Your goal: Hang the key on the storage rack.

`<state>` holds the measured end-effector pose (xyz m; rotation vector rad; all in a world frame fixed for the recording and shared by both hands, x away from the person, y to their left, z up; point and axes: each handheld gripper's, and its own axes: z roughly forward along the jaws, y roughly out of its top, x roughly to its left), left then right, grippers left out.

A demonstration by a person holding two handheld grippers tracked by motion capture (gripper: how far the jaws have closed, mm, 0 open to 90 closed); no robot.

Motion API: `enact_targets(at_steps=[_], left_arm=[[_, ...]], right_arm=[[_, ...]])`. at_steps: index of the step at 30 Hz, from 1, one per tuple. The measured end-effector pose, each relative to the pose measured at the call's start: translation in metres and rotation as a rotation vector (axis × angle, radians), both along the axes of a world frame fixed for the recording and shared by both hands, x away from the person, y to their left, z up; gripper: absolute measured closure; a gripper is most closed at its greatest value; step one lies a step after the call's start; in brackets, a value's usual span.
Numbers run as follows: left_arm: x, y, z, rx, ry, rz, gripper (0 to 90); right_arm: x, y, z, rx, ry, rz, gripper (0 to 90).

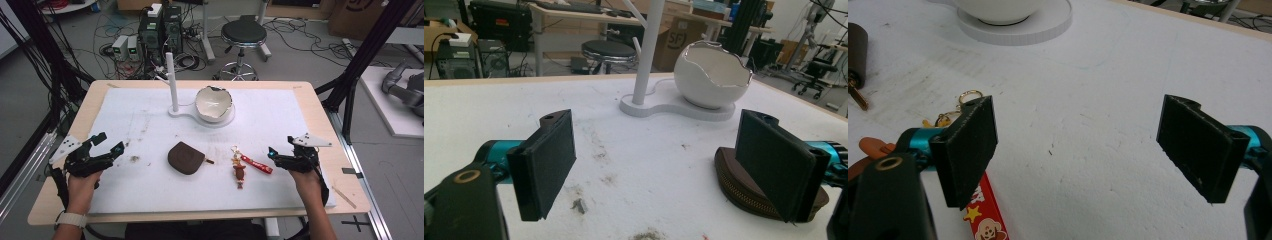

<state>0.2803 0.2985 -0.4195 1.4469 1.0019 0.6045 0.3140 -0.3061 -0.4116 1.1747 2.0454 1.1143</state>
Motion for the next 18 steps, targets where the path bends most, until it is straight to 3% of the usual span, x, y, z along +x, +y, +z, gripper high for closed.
enact_targets(at_steps=[13,18], left_arm=[[0.0032,-0.003,-0.0017,-0.005,0.011,0.003,16.5],[0.0007,-0.0023,0.0,0.006,0.005,0.0,16.7]], right_arm=[[-0.0008,0.0023,0.0003,0.015,-0.008,0.004,16.5],[0.001,0.0074,0.0,0.029,0.013,0.03,23.0]])
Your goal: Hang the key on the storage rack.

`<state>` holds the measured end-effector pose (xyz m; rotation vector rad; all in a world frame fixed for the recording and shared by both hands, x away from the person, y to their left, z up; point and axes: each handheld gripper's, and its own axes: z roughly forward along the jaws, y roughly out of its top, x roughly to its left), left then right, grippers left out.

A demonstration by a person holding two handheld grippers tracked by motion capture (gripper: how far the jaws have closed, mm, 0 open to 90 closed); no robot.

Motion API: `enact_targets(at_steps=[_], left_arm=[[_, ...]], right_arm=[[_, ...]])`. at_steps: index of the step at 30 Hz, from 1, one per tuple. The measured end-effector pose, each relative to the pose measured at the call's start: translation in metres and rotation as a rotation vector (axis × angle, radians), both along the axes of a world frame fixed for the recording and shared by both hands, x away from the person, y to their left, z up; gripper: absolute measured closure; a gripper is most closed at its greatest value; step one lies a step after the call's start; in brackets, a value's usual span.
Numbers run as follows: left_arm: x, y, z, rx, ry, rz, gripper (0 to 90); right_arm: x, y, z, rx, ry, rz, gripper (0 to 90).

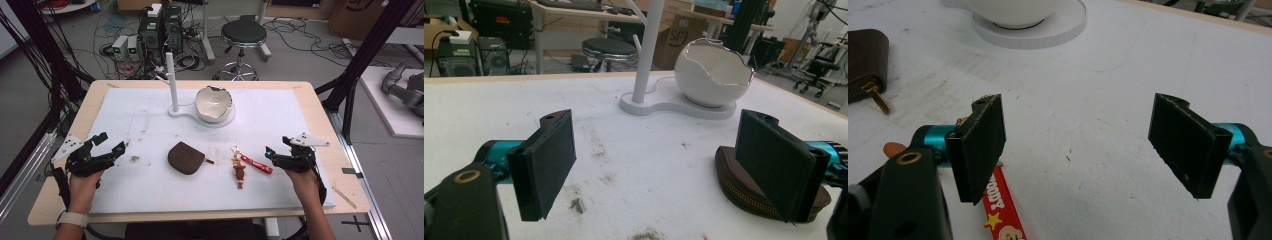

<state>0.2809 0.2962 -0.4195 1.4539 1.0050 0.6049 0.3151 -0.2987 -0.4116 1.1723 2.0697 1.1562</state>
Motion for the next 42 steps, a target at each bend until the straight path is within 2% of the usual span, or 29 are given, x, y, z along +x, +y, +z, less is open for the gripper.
enact_targets(at_steps=[2,5,6,7,10,12,14,17,19,20,22,24,27,28,31,35,38,39,41,42], left_arm=[[0.0,0.001,-0.001,-0.006,0.004,-0.001,16.7],[0.0,0.0,-0.001,-0.004,0.008,-0.004,16.8],[0.0,0.0,-0.001,-0.002,0.008,-0.004,16.9],[0.0,0.0,-0.001,-0.001,0.009,-0.005,16.9],[0.0,0.0,-0.001,-0.008,0.01,-0.003,16.9],[0.001,0.001,-0.002,-0.006,0.018,-0.002,17.0],[0.001,0.001,-0.003,-0.006,0.022,-0.001,17.0],[0.002,0.0,-0.004,-0.002,0.025,-0.001,17.2],[0.002,-0.001,-0.004,-0.001,0.031,0.0,17.4],[0.002,-0.002,-0.005,-0.001,0.033,0.001,17.7],[0.002,-0.002,-0.005,0.002,0.036,0.0,17.8],[0.002,-0.003,-0.005,0.004,0.036,-0.001,17.9],[0.003,-0.002,-0.005,0.002,0.038,0.001,17.9],[0.003,-0.002,-0.006,0.005,0.039,0.0,17.9],[0.003,0.001,-0.007,-0.002,0.043,0.006,17.9],[0.003,0.002,-0.007,-0.004,0.044,0.012,18.1],[0.003,0.002,-0.008,-0.003,0.051,0.011,18.1],[0.003,0.0,-0.008,-0.002,0.052,0.009,18.2],[0.003,0.0,-0.008,0.001,0.051,0.008,18.5],[0.003,-0.001,-0.007,0.001,0.049,0.006,18.6]], right_arm=[[0.0,0.001,-0.001,0.003,0.014,0.004,24.2],[-0.002,0.005,-0.002,-0.005,0.038,0.034,29.5],[-0.002,0.007,-0.003,-0.014,0.049,0.062,34.2],[-0.002,0.007,-0.003,-0.014,0.049,0.062,34.2],[0.0,0.009,-0.006,-0.019,0.095,0.11,39.0],[0.002,0.013,-0.01,-0.042,0.134,0.147,41.7],[0.003,0.018,-0.013,-0.061,0.146,0.167,42.1],[0.005,0.022,-0.013,-0.059,0.154,0.181,44.3],[0.008,0.027,-0.014,-0.057,0.156,0.192,46.5],[0.012,0.035,-0.015,-0.056,0.179,0.218,50.9],[0.014,0.039,-0.017,-0.059,0.189,0.234,51.9],[0.023,0.051,-0.02,-0.082,0.211,0.268,54.6],[0.03,0.058,-0.022,-0.086,0.225,0.276,55.1],[0.037,0.064,-0.024,-0.077,0.244,0.28,55.1],[0.045,0.07,-0.027,-0.093,0.262,0.296,55.1],[0.054,0.079,-0.034,-0.126,0.31,0.311,55.4],[0.055,0.079,-0.034,-0.148,0.3,0.319,57.0],[0.053,0.082,-0.033,-0.191,0.29,0.323,57.4],[0.052,0.084,-0.032,-0.21,0.288,0.322,58.1],[0.051,0.087,-0.031,-0.238,0.289,0.321,59.4]])
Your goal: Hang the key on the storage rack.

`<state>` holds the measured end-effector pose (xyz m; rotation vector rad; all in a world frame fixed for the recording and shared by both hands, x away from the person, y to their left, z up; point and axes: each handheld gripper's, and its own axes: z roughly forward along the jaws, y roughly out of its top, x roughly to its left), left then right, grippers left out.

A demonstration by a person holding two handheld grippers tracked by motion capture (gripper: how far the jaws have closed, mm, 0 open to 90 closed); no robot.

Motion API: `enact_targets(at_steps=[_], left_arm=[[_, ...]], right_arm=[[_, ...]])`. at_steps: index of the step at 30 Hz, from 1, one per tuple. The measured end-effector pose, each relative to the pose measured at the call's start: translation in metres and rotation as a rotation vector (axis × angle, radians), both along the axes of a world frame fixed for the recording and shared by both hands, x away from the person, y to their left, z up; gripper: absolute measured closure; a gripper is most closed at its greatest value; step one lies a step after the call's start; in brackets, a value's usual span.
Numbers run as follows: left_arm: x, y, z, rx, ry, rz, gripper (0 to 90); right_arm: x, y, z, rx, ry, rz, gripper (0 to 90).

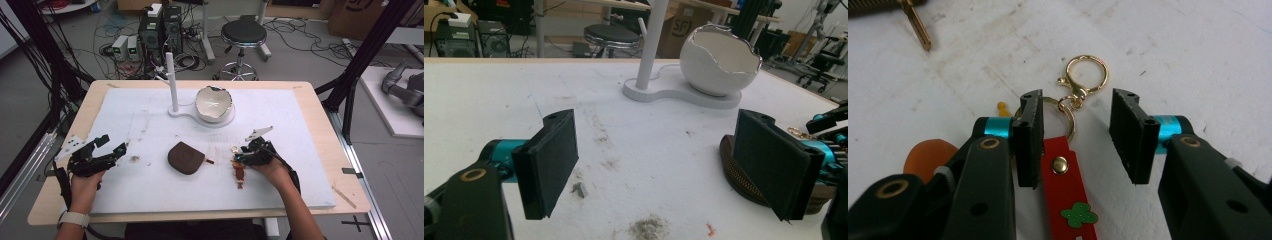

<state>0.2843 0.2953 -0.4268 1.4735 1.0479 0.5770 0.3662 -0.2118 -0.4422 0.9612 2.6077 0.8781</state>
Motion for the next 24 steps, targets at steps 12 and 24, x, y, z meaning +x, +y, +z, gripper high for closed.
enact_targets(at_steps=[12,24], left_arm=[[0.0,0.003,0.0,-0.004,0.002,0.006,18.6],[0.0,0.0,0.001,-0.011,0.0,-0.013,20.9]], right_arm=[[-0.006,0.004,0.002,0.016,0.023,0.018,87.7],[-0.013,-0.008,0.019,0.204,-0.068,0.023,88.3]])
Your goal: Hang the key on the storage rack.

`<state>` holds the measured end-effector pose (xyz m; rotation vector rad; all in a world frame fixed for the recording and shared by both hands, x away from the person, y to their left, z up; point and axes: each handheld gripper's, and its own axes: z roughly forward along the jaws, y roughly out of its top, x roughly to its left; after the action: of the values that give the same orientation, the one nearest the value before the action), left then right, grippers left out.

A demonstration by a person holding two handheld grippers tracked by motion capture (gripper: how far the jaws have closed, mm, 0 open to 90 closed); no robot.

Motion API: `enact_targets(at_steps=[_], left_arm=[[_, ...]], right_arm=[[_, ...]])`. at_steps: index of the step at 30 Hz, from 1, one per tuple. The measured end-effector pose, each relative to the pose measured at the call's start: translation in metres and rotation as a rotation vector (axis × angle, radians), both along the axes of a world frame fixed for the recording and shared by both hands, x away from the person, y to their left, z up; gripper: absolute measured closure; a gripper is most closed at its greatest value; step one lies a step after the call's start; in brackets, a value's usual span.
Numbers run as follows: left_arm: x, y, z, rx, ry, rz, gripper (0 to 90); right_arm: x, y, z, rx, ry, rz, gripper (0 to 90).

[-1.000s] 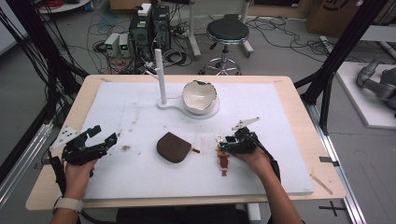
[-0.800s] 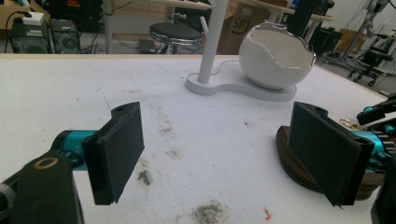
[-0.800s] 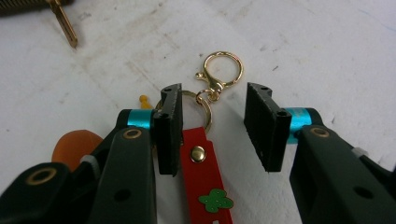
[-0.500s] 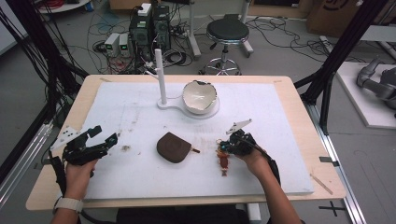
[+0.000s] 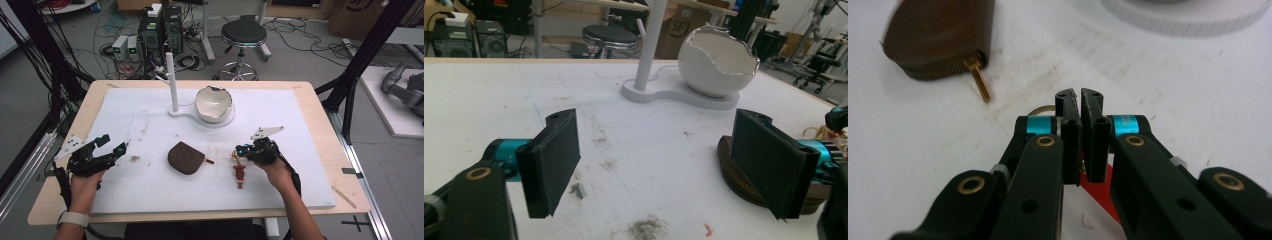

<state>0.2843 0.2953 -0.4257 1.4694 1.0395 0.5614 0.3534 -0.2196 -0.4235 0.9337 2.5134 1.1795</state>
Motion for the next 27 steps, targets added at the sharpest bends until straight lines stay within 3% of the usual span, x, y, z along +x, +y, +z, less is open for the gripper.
enact_targets(at_steps=[4,11,17,22,27], left_arm=[[0.0,-0.004,0.001,-0.004,0.0,-0.031,23.8],[0.002,-0.015,0.003,-0.001,-0.001,-0.087,27.9],[0.002,-0.023,0.004,-0.002,0.004,-0.121,31.4],[0.003,-0.031,0.005,-0.017,0.006,-0.153,32.4],[0.009,-0.051,0.009,-0.015,0.006,-0.214,32.4]], right_arm=[[-0.003,-0.003,0.006,0.048,-0.042,0.01,88.3],[-0.005,-0.002,0.01,0.111,-0.04,0.034,88.9],[-0.005,0.001,0.011,0.094,-0.046,0.03,89.3],[-0.005,0.002,0.012,0.123,-0.044,0.038,89.5],[-0.006,0.002,0.014,0.149,-0.044,0.037,89.5]])
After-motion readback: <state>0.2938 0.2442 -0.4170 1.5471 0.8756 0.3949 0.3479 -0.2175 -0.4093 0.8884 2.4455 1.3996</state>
